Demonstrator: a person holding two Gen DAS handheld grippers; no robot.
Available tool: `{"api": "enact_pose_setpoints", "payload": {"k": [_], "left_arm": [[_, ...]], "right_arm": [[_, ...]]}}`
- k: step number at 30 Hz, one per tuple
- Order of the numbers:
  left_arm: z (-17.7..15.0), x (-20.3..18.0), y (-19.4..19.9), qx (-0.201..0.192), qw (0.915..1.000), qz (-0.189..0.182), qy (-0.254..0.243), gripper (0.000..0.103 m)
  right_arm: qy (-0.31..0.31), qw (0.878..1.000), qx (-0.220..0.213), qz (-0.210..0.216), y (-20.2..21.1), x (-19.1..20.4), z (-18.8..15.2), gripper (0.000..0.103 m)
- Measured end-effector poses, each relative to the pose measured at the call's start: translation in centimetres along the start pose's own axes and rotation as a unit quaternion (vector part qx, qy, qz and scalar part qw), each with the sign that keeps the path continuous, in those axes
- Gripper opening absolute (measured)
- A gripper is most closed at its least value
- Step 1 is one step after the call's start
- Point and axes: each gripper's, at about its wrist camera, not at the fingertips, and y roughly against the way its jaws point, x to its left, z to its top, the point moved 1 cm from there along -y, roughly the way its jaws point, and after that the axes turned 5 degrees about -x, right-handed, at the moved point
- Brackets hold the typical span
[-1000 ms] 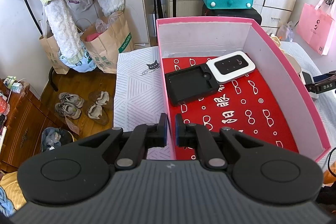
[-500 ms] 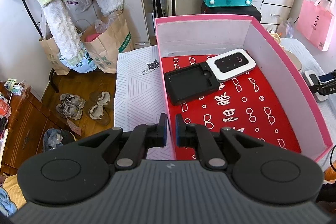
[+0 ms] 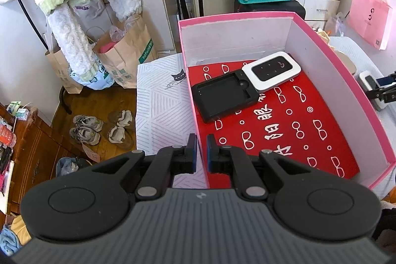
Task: Organize rigid objects
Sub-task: 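Place the white Wi-Fi router in the box beside the cradle, release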
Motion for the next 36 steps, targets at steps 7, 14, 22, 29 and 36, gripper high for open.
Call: {"api": "enact_pose_setpoints", "payload": {"k": [7,14,22,29,36], "left_arm": [[0.1,-0.5,0.0,-0.001,0.9997,0.007,-0.023,0.005],[0.2,-0.6,0.1,-0.001,0.9997,0.014,-0.019,0.005],[0.2,-0.6,0.0,-0.003,0.9998,0.017,-0.002,0.005],[0.1,-0.5,0.0,-0.004,0.9998,0.015,0.011,0.005],[0.2,-0.5,0.0,-0.002,0.9999,0.015,0.008,0.005]], "right_arm": [[0.032,0.997,-0.069,0.024,4.9,2.3,2.3,0.067],[0.130,0.971,-0.131,0.154,8.8,9.7,6.8,0.067],[0.308,0.913,-0.036,0.265,3.5,20.8,9.5,0.067],[0.421,0.861,0.082,0.273,-2.8,26.7,9.1,0.067],[0.461,0.831,0.127,0.284,-5.7,29.6,8.9,0.068]]}}
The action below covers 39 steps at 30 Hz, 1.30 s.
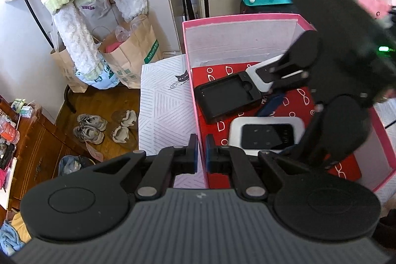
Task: Organize rigid objects
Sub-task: 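Place the white Wi-Fi router in the box beside the cradle, release, then grasp the beige hair claw clip with the right tool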
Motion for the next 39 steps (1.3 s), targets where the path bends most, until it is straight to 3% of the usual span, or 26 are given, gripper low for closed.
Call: {"api": "enact_pose_setpoints", "payload": {"k": [3,6,10,15,19,22,30,34,39], "left_arm": [[0.0,0.0,0.1,-0.004,1.0000,-0.001,0.000,0.005],[0.0,0.1,0.2,-0.005,1.0000,-0.004,0.005,0.005],[-0.2,0.0,0.2,-0.008,1.0000,-0.002,0.004,0.005],[-0.3,0.0,0.4,-0.012,0.9999,-0.003,0.002,0.005],[-0.4,0.2,0.4,-0.014,0.9999,-0.008,0.003,0.005],[-0.5,0.2,0.4,-0.016,0.9998,-0.012,0.002,0.005],[-0.7,0.6,0.4,-0.025,0.9994,-0.020,0.012,0.006],[-0.7,0.7,0.4,-0.024,0.9993,-0.023,0.014,0.006],[-0.6,0.8,0.3,-0.023,0.9993,-0.023,0.018,0.006]], "right_arm": [[0.002,1.000,0.012,0.013,-0.6,-0.5,0.6,0.067],[0.040,0.999,0.006,-0.025,-0.1,-0.1,1.1,0.063],[0.031,0.999,-0.010,-0.035,0.2,-0.2,1.5,0.063],[0.018,0.996,-0.064,-0.065,2.9,0.0,0.2,0.066],[-0.042,0.989,-0.122,-0.073,6.9,-0.6,-2.2,0.066],[-0.088,0.976,-0.171,-0.100,10.2,-0.7,-4.9,0.071],[-0.195,0.920,-0.274,-0.200,17.1,-2.5,-13.3,0.074],[-0.247,0.894,-0.282,-0.244,19.1,-3.9,-16.8,0.074],[-0.319,0.873,-0.252,-0.268,18.1,-7.2,-19.2,0.079]]}}
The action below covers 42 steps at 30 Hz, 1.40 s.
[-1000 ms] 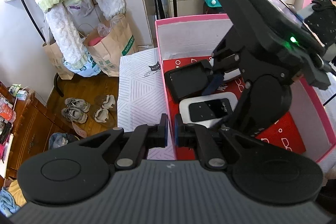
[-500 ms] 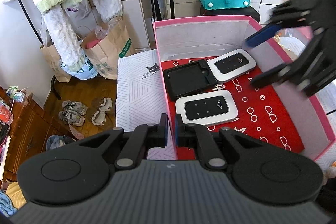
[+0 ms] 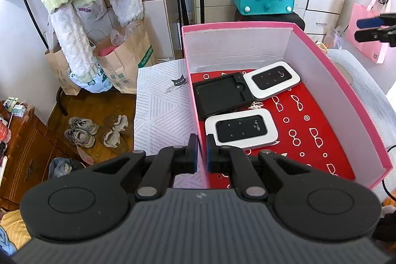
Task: Organize rigid objects
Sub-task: 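Grasp the beige hair claw clip with the right tool, then lower the beige claw clip into the box beside the routers, release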
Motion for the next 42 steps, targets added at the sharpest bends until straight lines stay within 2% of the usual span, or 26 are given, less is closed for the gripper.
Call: {"api": "enact_pose_setpoints", "payload": {"k": [4,9,14,18,19,20,21,24,25,33,36,42], "left_arm": [[0.0,-0.1,0.0,0.002,1.0000,0.004,0.001,0.006],[0.1,-0.3,0.0,0.005,1.0000,0.008,0.001,0.006],[0.0,-0.4,0.1,0.005,0.9999,0.013,0.004,0.006],[0.1,-0.4,0.0,0.007,0.9998,0.014,0.007,0.006],[0.1,-0.4,0.0,0.007,0.9998,0.015,0.006,0.006],[0.1,-0.4,0.0,0.007,0.9998,0.016,0.005,0.006],[0.1,-0.4,0.0,0.008,0.9998,0.016,0.005,0.006],[0.1,-0.5,0.0,0.008,0.9998,0.017,0.006,0.006],[0.1,-0.5,-0.1,0.008,0.9998,0.017,0.005,0.006],[0.1,-0.5,-0.1,0.008,0.9998,0.017,0.008,0.006],[0.1,-0.6,-0.1,0.008,0.9998,0.017,0.009,0.006],[0.1,-0.6,-0.1,0.008,0.9998,0.017,0.010,0.006]], "right_arm": [[-0.031,0.999,0.024,-0.007,-2.8,-2.3,-1.1,0.080],[-0.099,0.994,0.054,-0.013,-6.8,-5.4,-2.5,0.079],[-0.110,0.991,0.077,-0.009,-9.5,-6.1,-3.6,0.059],[-0.098,0.992,0.079,-0.019,-10.8,-5.7,-4.0,0.053],[-0.097,0.992,0.078,-0.023,-11.1,-5.7,-4.1,0.047],[-0.096,0.992,0.078,-0.024,-11.3,-5.7,-4.2,0.035],[-0.095,0.992,0.075,-0.022,-11.3,-5.6,-4.2,0.035],[-0.084,0.994,0.065,-0.023,-10.7,-5.2,-4.1,0.029],[-0.087,0.994,0.063,-0.018,-10.4,-5.2,-4.0,0.021],[-0.075,0.997,0.019,0.002,-6.2,-2.9,-2.8,0.020],[-0.047,0.999,-0.009,0.019,-3.8,-0.6,-1.8,0.020],[0.014,0.993,-0.038,0.107,-0.3,5.1,0.1,0.020]]}}
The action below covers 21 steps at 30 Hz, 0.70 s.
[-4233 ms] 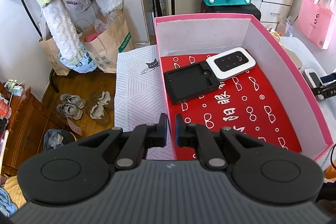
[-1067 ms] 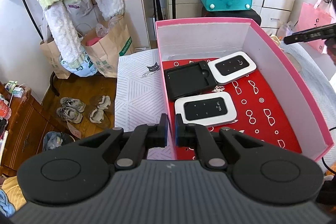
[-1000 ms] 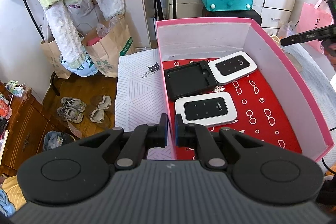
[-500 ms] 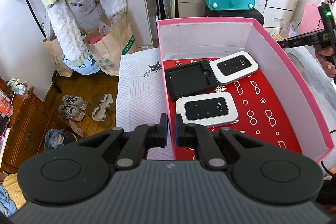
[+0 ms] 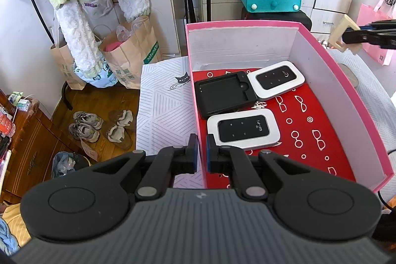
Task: Organize rigid objects
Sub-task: 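Lower the beige claw clip into the box beside the routers, release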
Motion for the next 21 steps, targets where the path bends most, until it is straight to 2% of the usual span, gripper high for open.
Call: {"api": "enact_pose_setpoints", "payload": {"k": [3,8,13,16,21], "left_arm": [[0.0,0.1,0.0,0.001,1.0000,0.000,0.002,0.006],[0.0,-0.1,0.0,0.005,1.0000,0.003,-0.005,0.006],[0.0,-0.1,-0.1,0.005,1.0000,0.005,-0.005,0.006],[0.1,0.0,-0.3,0.012,0.9999,0.005,0.000,0.006],[0.1,-0.2,-0.3,0.012,0.9999,0.007,0.000,0.006]], "right_arm": [[0.048,0.998,0.013,0.038,-0.8,3.3,0.1,0.020],[0.137,0.987,0.054,0.058,-3.9,7.3,-0.9,0.020],[0.223,0.970,0.094,0.015,-7.1,9.3,-2.0,0.020],[0.297,0.948,0.110,-0.005,-8.0,10.4,-2.9,0.020],[0.406,0.902,0.133,-0.064,-9.9,11.2,-4.4,0.019]]}}
